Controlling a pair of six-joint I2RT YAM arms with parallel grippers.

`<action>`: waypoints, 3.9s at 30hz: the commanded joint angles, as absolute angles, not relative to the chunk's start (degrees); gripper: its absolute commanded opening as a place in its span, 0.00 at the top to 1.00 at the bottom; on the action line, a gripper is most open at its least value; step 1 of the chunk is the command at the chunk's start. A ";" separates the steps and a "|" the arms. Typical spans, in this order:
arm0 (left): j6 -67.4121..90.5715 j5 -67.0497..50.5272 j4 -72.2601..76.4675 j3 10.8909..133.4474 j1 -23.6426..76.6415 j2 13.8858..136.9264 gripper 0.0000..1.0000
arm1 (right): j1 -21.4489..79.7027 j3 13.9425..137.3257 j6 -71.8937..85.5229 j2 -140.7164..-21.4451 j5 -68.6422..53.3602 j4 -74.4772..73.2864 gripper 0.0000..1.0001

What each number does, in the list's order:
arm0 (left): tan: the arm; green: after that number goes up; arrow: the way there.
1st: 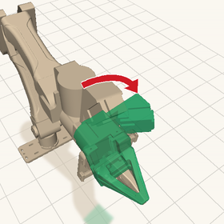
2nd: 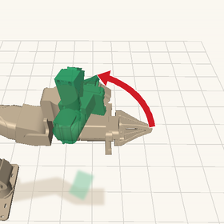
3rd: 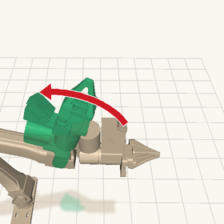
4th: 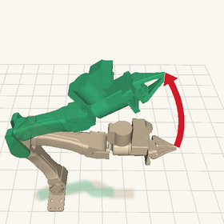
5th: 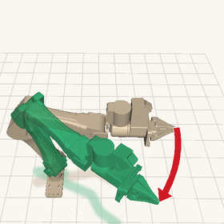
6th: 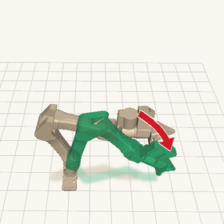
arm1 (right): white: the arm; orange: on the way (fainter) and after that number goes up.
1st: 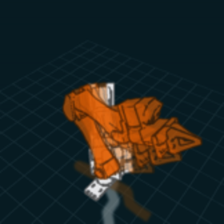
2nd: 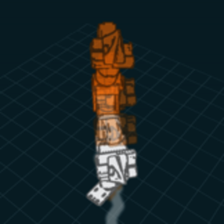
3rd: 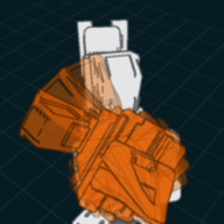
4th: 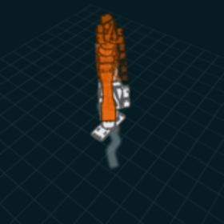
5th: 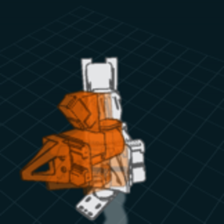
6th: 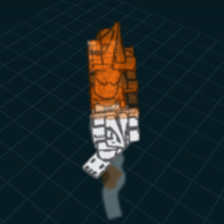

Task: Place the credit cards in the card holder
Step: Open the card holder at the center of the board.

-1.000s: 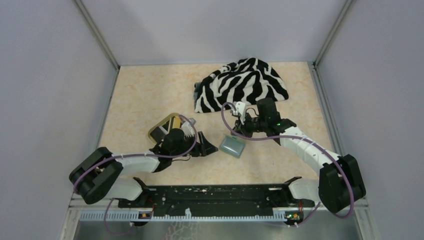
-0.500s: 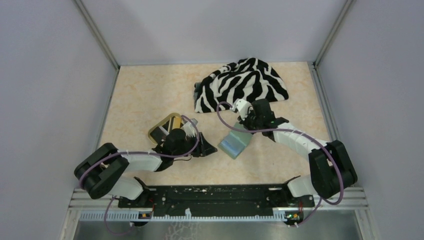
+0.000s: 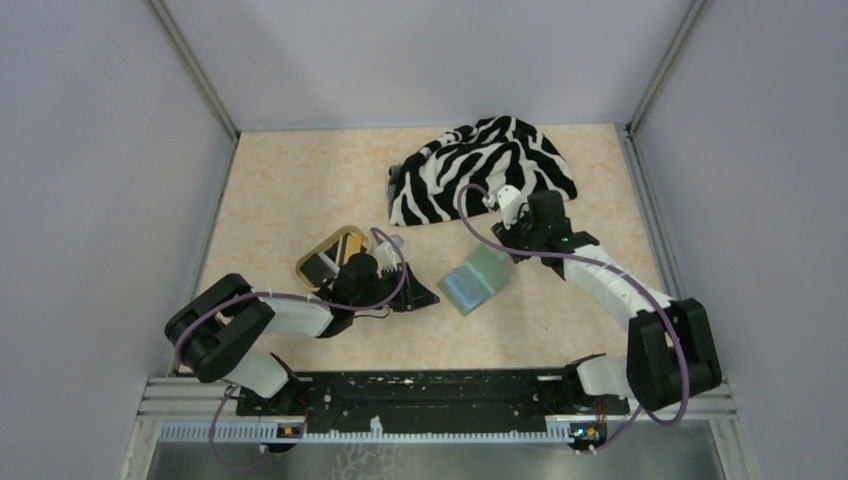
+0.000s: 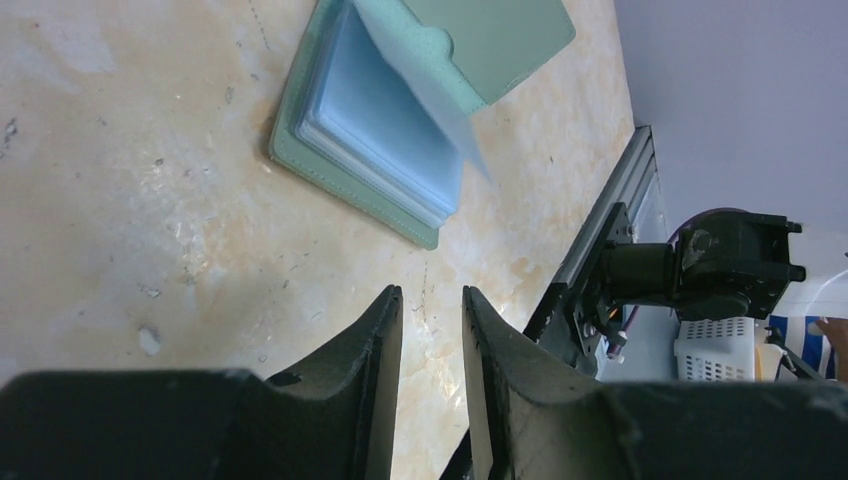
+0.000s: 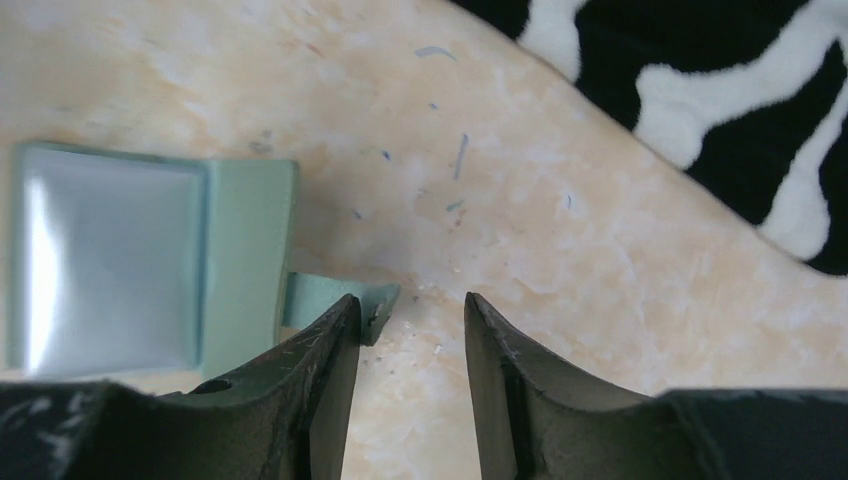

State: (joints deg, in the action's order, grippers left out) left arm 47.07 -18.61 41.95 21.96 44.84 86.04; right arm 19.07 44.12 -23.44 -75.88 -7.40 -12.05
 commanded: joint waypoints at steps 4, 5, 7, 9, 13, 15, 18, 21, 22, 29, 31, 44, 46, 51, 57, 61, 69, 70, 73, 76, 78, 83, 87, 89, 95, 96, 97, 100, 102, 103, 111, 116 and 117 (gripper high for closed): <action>47.73 -22.11 45.35 26.21 44.74 89.94 0.66 | 18.11 45.59 -29.17 -65.82 -41.81 -15.11 0.57; 47.66 -22.34 45.35 26.79 44.78 90.66 0.66 | 18.12 45.86 -29.27 -66.86 -42.22 -15.66 0.57; 47.63 -23.11 45.35 28.17 44.74 92.00 0.66 | 18.18 47.46 -30.46 -69.67 -42.33 -18.20 0.58; 47.62 -23.94 45.31 30.10 44.74 93.48 0.66 | 18.15 49.06 -31.54 -72.12 -44.42 -20.78 0.58; 47.48 -25.13 45.20 33.21 44.74 95.96 0.66 | 21.31 48.41 -34.07 -72.19 -50.14 -22.56 0.58; 47.17 -25.45 45.02 34.69 44.74 97.36 0.66 | 23.68 48.17 -34.36 -72.69 -49.15 -22.49 0.59; 46.95 -26.18 44.80 37.44 44.74 99.73 0.66 | 25.46 49.37 -32.96 -75.25 -41.60 -22.42 0.69; 46.89 -26.87 44.91 40.34 44.74 102.58 0.67 | 25.24 51.42 -30.47 -77.22 -32.95 -22.44 0.77; 46.99 -27.09 44.89 41.28 44.74 103.42 0.67 | 24.78 51.81 -30.12 -76.91 -32.39 -22.57 0.78; 47.11 -27.49 44.36 48.43 44.74 109.16 0.66 | 18.18 50.15 -30.43 -69.02 -41.82 -21.63 0.77; 47.34 -27.67 43.55 51.38 44.74 111.12 0.66 | 17.68 49.69 -31.16 -68.25 -43.70 -21.62 0.77; 51.04 -28.15 42.70 60.51 44.71 120.42 0.52 | 17.48 51.06 -28.79 -73.08 -38.17 -22.19 0.78; 51.31 -27.80 42.69 60.95 44.58 120.78 0.47 | 16.95 51.19 -28.20 -73.91 -34.77 -21.69 0.78; 53.55 -28.89 45.07 60.88 43.63 121.91 0.45 | 13.39 51.61 -26.00 -75.76 -32.61 -21.64 0.82; 54.21 -28.23 47.19 59.27 43.33 121.06 0.48 | 11.87 53.41 -25.52 -81.43 -33.15 -24.50 0.87; 53.97 -28.43 47.13 59.49 43.24 120.79 0.49 | 11.87 54.78 -25.82 -84.89 -34.42 -26.48 0.89; 54.10 -29.62 47.59 60.73 42.98 121.68 0.48 | 11.87 54.49 -25.91 -86.63 -31.07 -26.44 0.89; 54.01 -29.63 47.70 60.73 42.98 121.52 0.48 | 11.87 54.63 -25.92 -87.32 -30.16 -26.62 0.89; 53.61 -29.38 48.24 59.92 42.92 120.57 0.48 | 11.88 55.44 -26.10 -89.99 -27.89 -27.74 0.89; 52.67 -28.84 49.50 57.68 42.83 118.19 0.48 | 11.87 55.99 -26.10 -92.03 -25.95 -28.35 0.90; 51.69 -28.24 50.12 55.47 42.72 115.61 0.48 | 11.89 56.39 -26.04 -92.88 -25.41 -28.94 0.89; 47.71 -25.56 49.41 47.71 42.71 104.94 0.47 | 11.87 56.77 -26.09 -91.82 -28.30 -29.51 0.88; 43.07 -21.11 45.46 40.76 42.71 94.86 0.46 | 11.87 56.52 -26.15 -90.44 -30.50 -29.33 0.87; 40.90 -18.98 43.06 37.50 42.71 89.80 0.46 | 11.87 56.73 -26.38 -90.06 -31.80 -29.52 0.86; 37.30 -11.75 38.13 25.76 42.73 70.32 0.45 | 11.87 56.75 -29.15 -88.38 -39.39 -30.63 0.82; 36.25 -10.26 36.98 24.13 42.73 66.87 0.42 | 11.87 56.70 -29.39 -87.98 -40.30 -30.69 0.81; 35.64 -8.63 35.15 22.75 42.72 63.03 0.37 | 11.87 56.51 -29.62 -87.62 -41.31 -30.59 0.81; 33.20 -4.85 30.69 19.09 42.73 53.74 0.09 | 11.88 56.02 -29.79 -87.05 -42.32 -30.09 0.80; 32.66 -3.65 30.47 16.13 42.72 49.06 0.02 | 11.96 55.95 -29.93 -87.34 -42.73 -30.18 0.80; 33.71 -2.74 30.26 14.77 42.71 46.91 0.01 | 11.95 55.96 -30.03 -87.62 -42.78 -30.37 0.80; 48.66 -9.01 44.10 4.17 42.74 43.22 0.06 | 12.04 55.98 -27.80 -90.04 -34.86 -28.72 0.80; 52.82 -15.43 43.87 8.09 42.81 52.83 0.10 | 12.08 56.29 -27.58 -91.54 -33.30 -29.09 0.80; 54.08 -16.20 45.69 8.35 42.92 55.31 0.13 | 12.17 56.33 -27.64 -91.76 -33.16 -29.20 0.79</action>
State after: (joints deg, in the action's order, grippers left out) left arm 47.86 -10.50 39.97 5.63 42.96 49.28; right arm 12.14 54.17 -28.16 -90.89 -34.72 -30.20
